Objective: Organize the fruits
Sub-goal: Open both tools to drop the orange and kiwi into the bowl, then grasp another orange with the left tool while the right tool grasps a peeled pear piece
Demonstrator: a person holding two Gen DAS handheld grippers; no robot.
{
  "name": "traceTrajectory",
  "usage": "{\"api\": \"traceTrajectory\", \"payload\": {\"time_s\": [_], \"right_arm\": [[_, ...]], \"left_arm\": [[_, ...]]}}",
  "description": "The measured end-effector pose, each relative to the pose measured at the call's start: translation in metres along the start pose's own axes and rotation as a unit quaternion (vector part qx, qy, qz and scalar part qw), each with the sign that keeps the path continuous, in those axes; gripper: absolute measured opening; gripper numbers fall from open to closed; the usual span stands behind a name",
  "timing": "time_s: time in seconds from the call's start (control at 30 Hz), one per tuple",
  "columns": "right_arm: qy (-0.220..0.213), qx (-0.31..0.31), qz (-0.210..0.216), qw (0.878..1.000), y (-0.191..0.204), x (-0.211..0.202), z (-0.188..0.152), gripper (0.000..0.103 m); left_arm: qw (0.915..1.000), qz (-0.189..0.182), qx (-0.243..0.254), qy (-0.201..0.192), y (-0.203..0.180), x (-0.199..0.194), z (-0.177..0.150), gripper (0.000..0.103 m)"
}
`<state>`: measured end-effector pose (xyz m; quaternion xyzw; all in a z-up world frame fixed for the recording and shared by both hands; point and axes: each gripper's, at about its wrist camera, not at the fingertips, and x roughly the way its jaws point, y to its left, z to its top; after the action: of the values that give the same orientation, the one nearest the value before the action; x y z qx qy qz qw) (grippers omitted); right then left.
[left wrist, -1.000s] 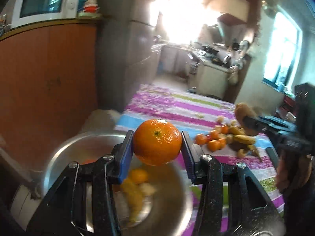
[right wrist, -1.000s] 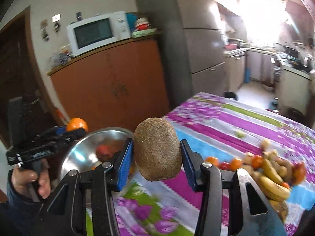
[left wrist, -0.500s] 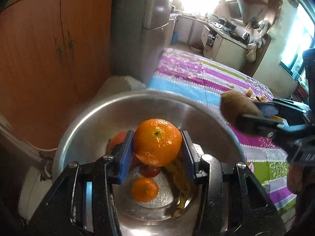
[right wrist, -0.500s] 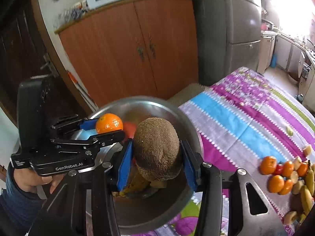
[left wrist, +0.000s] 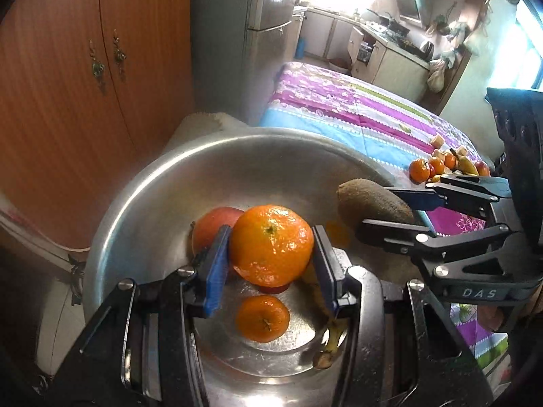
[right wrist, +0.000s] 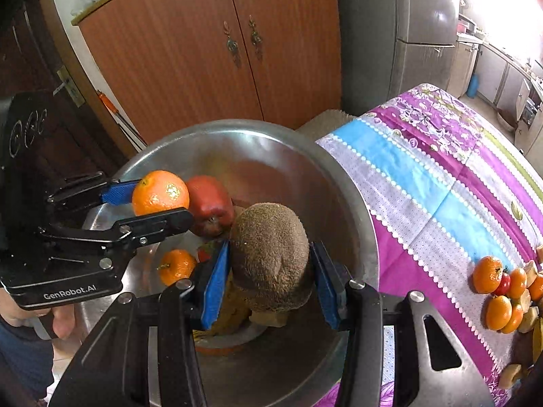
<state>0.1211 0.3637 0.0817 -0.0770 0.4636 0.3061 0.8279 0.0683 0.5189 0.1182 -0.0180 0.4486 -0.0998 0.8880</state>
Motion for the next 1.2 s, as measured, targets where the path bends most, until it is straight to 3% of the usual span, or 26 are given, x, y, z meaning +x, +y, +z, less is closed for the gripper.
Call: {"api": "traceTrajectory", "payload": {"time_s": [0.53, 0.73, 0.83, 0.93, 0.97, 1.03, 1.1, 1.2], "right_arm": [[0.028, -0.005, -0.004, 1.0, 0.003, 0.015, -0.003, 0.052], [0.005, -0.002, 0.011, 1.0, 0.002, 0.0, -0.002, 0.052], [-0.069, 0.012, 0.013, 0.997, -0.003, -0.039, -0.01, 0.052], [-0.171, 0.014, 0.0, 0.985, -0.016, -0.091, -0.037, 0.054], [-0.206, 0.012, -0.013, 0.978, -0.025, -0.11, -0.051, 0.058], [-0.256, 0.012, -0.042, 0.966, -0.044, -0.139, -0.079, 0.059], [-0.275, 0.036, -0.087, 0.957, -0.074, -0.162, -0.105, 0.059], [-0.292, 0.093, -0.137, 0.942, -0.131, -0.194, -0.145, 0.059]], "left_arm": [[0.9997, -0.01, -0.003, 0.022, 0.004, 0.004, 0.0, 0.048], [0.9998, -0.008, -0.012, 0.013, 0.005, -0.001, 0.001, 0.052], [0.9998, -0.006, -0.004, -0.016, -0.008, -0.018, 0.002, 0.053], [0.9969, -0.009, 0.026, -0.074, -0.037, -0.051, 0.001, 0.055], [0.9944, -0.021, 0.041, -0.095, -0.052, -0.064, -0.001, 0.057], [0.9878, -0.052, 0.064, -0.132, -0.084, -0.086, -0.004, 0.073], [0.9768, -0.097, 0.094, -0.166, -0.126, -0.102, -0.011, 0.083], [0.9627, -0.16, 0.132, -0.174, -0.184, -0.102, -0.019, 0.085]]}}
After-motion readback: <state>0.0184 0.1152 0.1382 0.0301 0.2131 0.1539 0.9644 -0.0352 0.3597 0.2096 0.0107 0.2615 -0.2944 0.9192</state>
